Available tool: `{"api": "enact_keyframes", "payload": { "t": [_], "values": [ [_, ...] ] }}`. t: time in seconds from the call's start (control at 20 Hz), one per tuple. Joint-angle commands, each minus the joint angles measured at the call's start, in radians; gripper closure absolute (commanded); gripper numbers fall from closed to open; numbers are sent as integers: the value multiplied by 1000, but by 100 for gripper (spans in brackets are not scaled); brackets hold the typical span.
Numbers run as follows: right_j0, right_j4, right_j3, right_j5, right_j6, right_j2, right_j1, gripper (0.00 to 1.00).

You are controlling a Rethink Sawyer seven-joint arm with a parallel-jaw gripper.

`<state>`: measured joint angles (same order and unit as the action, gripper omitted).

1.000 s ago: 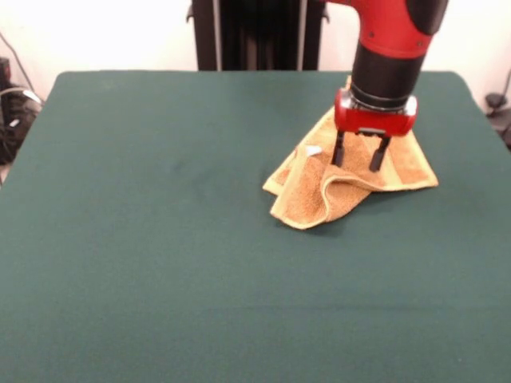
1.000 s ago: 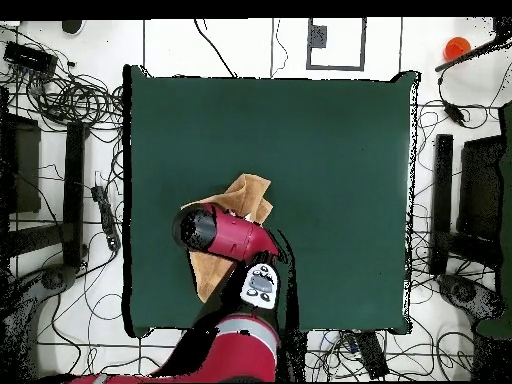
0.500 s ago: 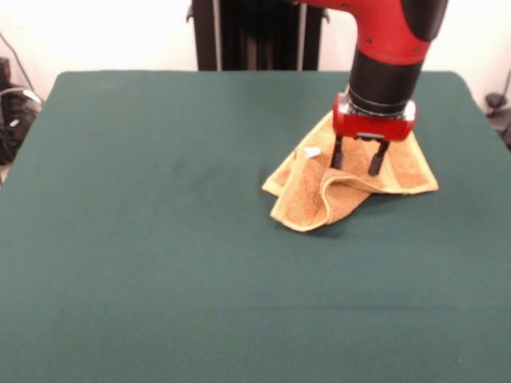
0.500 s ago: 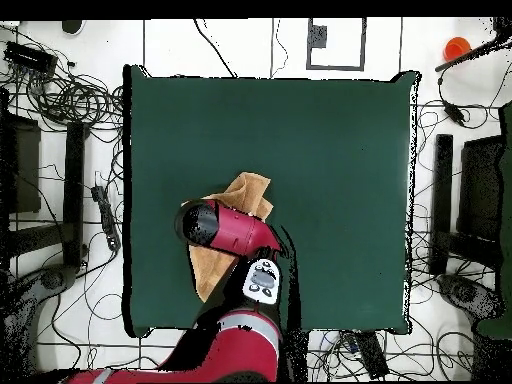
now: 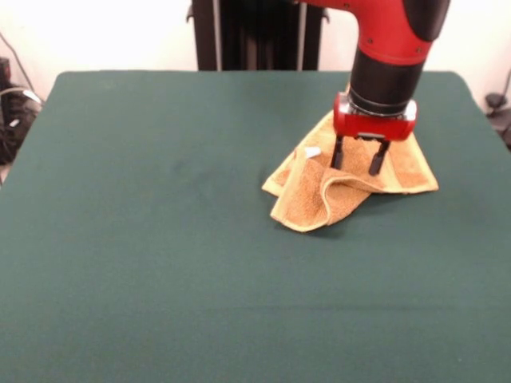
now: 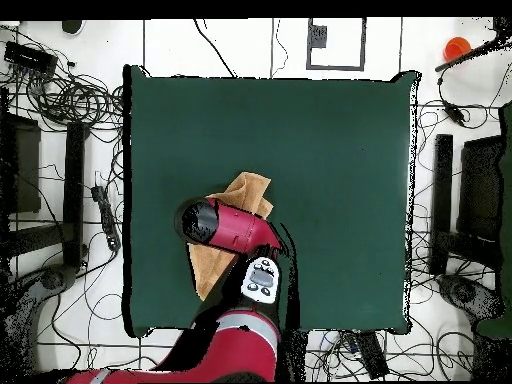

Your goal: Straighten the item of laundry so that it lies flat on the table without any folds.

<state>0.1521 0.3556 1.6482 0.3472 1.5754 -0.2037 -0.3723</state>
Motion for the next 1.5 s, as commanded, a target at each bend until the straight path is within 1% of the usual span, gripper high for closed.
{"api": "enact_keyframes", "payload": {
  "t": [0.05,0.25,0.45,1.0,1.5],
  "values": [
    [-3,24,-59,4,205,84,33,0],
    [-8,22,-59,3,196,98,30,0],
    [5,23,-58,6,199,104,24,0],
    [27,30,-117,13,201,113,68,0],
    [14,39,-128,16,201,137,80,0]
  ]
}}
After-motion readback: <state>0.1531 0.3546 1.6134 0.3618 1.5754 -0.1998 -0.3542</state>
